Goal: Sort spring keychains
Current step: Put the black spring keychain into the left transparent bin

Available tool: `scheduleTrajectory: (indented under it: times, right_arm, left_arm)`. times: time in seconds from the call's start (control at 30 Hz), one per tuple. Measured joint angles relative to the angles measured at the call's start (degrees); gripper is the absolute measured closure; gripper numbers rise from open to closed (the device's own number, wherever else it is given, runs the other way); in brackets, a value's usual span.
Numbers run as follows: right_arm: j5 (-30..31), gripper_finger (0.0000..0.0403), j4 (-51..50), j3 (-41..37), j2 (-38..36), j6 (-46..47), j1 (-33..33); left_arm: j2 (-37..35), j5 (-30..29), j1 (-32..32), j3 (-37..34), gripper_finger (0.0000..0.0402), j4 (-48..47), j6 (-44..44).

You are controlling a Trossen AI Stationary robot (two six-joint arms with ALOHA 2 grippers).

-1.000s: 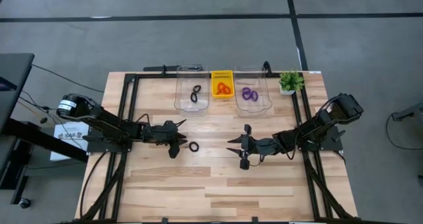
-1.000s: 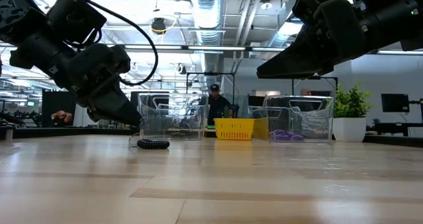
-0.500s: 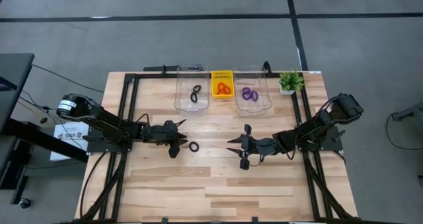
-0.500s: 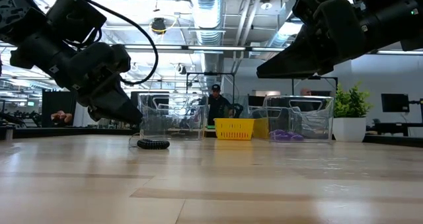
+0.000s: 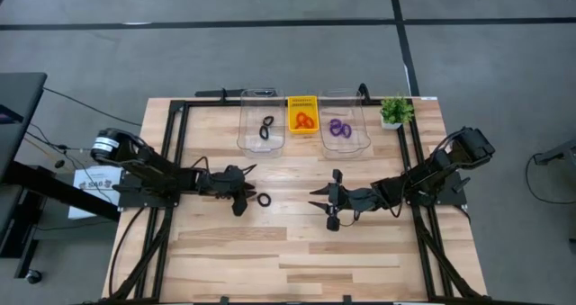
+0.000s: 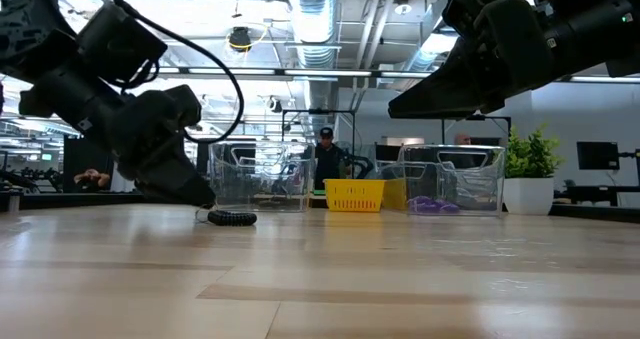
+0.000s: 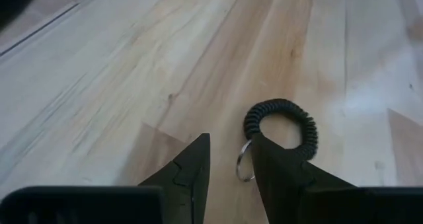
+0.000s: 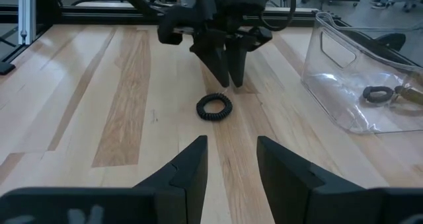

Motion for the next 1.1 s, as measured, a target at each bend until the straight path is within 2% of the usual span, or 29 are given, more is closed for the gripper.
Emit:
scheduleTrajectory:
  times: [0.43,0.67,1.1]
  right_arm:
    - [0.0,0.0282,0.0,0.0,0.0,0.0,0.0]
    - [0.0,0.0282,0.0,0.0,0.0,0.0,0.0]
    - [0.0,0.0282,0.0,0.0,0.0,0.0,0.0]
  left_arm:
    - [0.2,0.2,0.5,0.0,0.0293,0.6,0.3]
    - [0.2,3.4,0.5,0.0,0.0293,1.3,0.3]
    - [0.2,3.4,0.5,0.0,0.0293,1.3,0.3]
